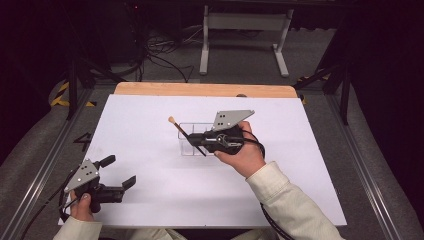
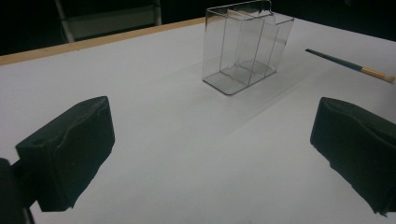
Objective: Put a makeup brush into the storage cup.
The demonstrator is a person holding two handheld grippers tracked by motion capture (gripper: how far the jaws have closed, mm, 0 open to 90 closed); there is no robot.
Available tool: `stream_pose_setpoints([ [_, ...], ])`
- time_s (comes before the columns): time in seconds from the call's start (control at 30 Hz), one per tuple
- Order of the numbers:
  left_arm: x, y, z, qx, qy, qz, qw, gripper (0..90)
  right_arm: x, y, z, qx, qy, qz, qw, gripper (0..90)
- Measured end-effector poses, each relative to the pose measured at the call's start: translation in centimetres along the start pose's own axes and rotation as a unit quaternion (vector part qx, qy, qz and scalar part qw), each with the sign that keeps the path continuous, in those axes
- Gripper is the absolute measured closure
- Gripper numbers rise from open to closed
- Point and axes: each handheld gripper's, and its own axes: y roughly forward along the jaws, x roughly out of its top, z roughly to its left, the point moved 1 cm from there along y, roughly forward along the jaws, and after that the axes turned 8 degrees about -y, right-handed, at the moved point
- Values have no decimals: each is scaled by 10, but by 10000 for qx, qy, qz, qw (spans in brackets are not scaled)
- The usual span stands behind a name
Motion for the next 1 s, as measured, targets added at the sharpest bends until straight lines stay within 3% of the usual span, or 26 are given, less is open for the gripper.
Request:
stream_pose_setpoints([
  [0.13, 0, 1, -1, 30, -36, -36, 10000, 6, -5, 0, 0, -85, 344, -344, 9988, 837],
  [0.37, 0, 1, -1, 7, -46, -101, 9999, 6, -10, -1, -3, -478, 282, -649, 9963, 837],
  [0.5, 0, 1, -1, 6, -40, -93, 9999, 6, -12, -2, -6, -583, 260, -716, 9954, 838],
  [0.77, 0, 1, -1, 5, -22, -79, 10000, 6, -20, -3, -13, -862, 467, -1044, 9897, 837],
  [1.0, 0, 2, -1, 0, -45, -76, 10000, 5, -23, -3, -17, -1083, 492, -1140, 9863, 838],
])
